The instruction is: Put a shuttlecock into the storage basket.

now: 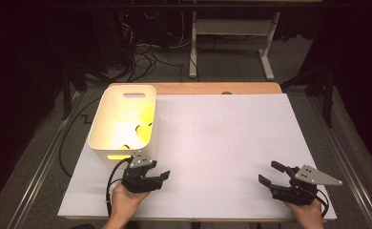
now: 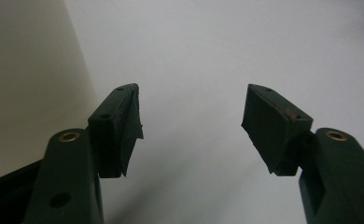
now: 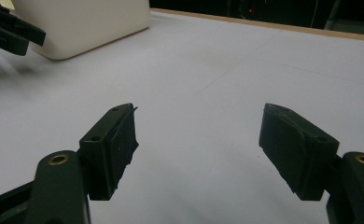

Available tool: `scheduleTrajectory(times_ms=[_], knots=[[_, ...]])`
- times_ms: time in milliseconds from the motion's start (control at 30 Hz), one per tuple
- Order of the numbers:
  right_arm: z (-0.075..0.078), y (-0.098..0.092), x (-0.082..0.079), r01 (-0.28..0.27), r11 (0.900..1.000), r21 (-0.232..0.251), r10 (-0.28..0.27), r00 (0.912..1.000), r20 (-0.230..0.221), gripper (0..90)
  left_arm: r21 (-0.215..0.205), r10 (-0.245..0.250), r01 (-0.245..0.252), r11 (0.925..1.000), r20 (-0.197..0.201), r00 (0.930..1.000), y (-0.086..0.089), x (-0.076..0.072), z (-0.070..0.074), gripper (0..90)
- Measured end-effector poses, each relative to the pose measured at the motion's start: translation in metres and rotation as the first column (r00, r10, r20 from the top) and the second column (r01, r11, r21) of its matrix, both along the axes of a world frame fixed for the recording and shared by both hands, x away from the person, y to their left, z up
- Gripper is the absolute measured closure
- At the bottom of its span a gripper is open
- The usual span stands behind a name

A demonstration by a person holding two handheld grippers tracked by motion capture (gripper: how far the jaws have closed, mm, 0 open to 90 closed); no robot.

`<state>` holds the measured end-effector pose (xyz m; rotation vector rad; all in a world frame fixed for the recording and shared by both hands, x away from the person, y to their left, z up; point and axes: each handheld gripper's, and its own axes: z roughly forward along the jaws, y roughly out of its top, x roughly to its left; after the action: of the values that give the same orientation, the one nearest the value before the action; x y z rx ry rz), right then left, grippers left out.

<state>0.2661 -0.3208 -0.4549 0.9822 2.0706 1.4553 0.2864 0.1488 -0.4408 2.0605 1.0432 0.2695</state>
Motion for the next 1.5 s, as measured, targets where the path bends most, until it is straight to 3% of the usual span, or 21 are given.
scheduleTrajectory(times_ms=[1500], knots=[[0.0, 0.0, 0.0, 0.006, 1.0, -0.001, -0.006, 1.0, 0.0, 28.0, -0.025, 0.076, -0.076, 0.9968, 0.038, 0.9963, 0.041, -0.022, 0.0, 37.4]])
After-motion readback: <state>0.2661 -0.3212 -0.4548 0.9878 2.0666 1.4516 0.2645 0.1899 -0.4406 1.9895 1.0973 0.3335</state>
